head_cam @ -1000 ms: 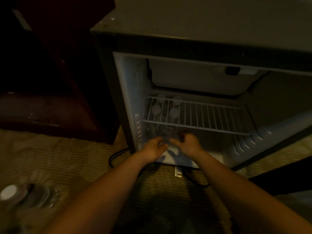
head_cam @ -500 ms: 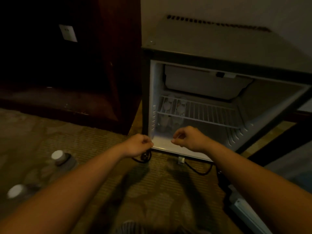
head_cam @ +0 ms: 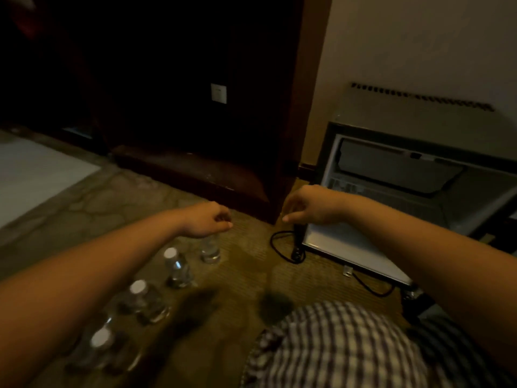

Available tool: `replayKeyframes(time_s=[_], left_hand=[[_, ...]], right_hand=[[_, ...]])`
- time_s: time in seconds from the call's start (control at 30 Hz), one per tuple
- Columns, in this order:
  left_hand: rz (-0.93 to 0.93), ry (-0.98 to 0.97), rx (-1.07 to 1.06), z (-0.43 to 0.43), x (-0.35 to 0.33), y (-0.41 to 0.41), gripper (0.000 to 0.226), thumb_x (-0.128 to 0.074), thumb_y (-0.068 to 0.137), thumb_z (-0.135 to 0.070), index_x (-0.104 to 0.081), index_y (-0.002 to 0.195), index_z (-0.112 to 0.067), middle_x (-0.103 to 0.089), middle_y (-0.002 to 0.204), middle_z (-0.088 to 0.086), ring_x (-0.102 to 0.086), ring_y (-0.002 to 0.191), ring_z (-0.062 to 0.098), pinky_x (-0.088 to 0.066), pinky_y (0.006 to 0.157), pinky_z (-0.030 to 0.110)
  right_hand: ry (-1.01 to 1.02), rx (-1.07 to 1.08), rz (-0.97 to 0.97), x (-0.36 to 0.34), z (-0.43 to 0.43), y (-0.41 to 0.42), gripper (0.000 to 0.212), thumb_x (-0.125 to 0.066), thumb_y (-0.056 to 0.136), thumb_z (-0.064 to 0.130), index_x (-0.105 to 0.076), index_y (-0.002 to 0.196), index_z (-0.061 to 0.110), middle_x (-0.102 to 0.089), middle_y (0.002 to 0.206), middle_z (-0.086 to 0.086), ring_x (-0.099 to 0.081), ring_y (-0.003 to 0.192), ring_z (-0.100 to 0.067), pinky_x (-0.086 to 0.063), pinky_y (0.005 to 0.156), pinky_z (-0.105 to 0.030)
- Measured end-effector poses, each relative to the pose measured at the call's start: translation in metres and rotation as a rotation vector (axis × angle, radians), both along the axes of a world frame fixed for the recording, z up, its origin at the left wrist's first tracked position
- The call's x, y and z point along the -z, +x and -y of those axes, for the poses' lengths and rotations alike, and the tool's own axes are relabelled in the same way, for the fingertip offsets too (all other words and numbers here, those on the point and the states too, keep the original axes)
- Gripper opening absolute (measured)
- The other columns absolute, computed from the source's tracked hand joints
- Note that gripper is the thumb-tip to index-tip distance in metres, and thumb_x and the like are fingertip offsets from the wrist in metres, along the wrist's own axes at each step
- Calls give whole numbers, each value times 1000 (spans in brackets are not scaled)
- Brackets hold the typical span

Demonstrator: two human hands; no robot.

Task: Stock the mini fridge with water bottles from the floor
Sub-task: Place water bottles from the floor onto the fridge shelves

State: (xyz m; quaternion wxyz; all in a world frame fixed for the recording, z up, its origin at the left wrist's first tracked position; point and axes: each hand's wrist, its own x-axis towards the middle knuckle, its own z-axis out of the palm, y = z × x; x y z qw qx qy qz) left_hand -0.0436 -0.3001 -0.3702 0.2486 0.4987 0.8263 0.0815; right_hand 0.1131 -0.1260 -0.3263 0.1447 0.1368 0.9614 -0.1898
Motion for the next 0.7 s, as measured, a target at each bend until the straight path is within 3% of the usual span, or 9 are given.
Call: replayKeyframes(time_s=[0.1,0.2,0.3,0.43,0.57,0.7], left_hand=[[-41,-27,-21,55,-19,-6,33,-50,94,-27,-58,118,-7,-64,117,11,-61,105,22,-44,85,25],[-41,-49,-81,110,-28,-9,34,-49,94,-27,-56,120,-6,-63,118,11,-60,106,22,-45,89,28],[20,-89,-154,155,-23,-8,37,-49,94,-26,-55,123,-5,-61,121,13,-58,110,24,-45,93,31],[112,-101,-258,220,4,-6,36,-51,93,-27,-54,124,-7,-60,120,10,-58,107,22,-45,90,30],[272,-44,-366,273,47,-4,27,-53,92,-23,-55,118,-14,-58,105,0,-57,101,15,-46,80,18],[434,-101,-505,306,92,-3,35,-54,90,-26,-50,123,-15,-57,120,6,-55,114,20,-43,103,38]], right_hand=[[-1,-54,-29,-22,52,-19,34,-57,90,34,-58,119,16,-58,107,1,-54,97,-13,-44,82,-27],[-8,-122,-48,-24,108,-40,36,-58,89,36,-58,119,16,-59,115,-1,-55,99,-14,-43,80,-26],[-31,-171,-45,-13,160,-53,38,-59,89,34,-57,121,15,-59,122,-4,-57,109,-20,-44,84,-29],[-116,-244,8,18,229,-68,33,-59,89,27,-55,121,17,-57,122,-4,-56,107,-18,-46,86,-29],[-223,-253,96,62,277,-69,34,-59,88,22,-54,122,18,-56,121,-4,-55,109,-18,-48,91,-31],[-237,-281,197,96,302,-65,42,-56,90,19,-47,131,13,-50,133,-7,-49,121,-23,-42,97,-32]])
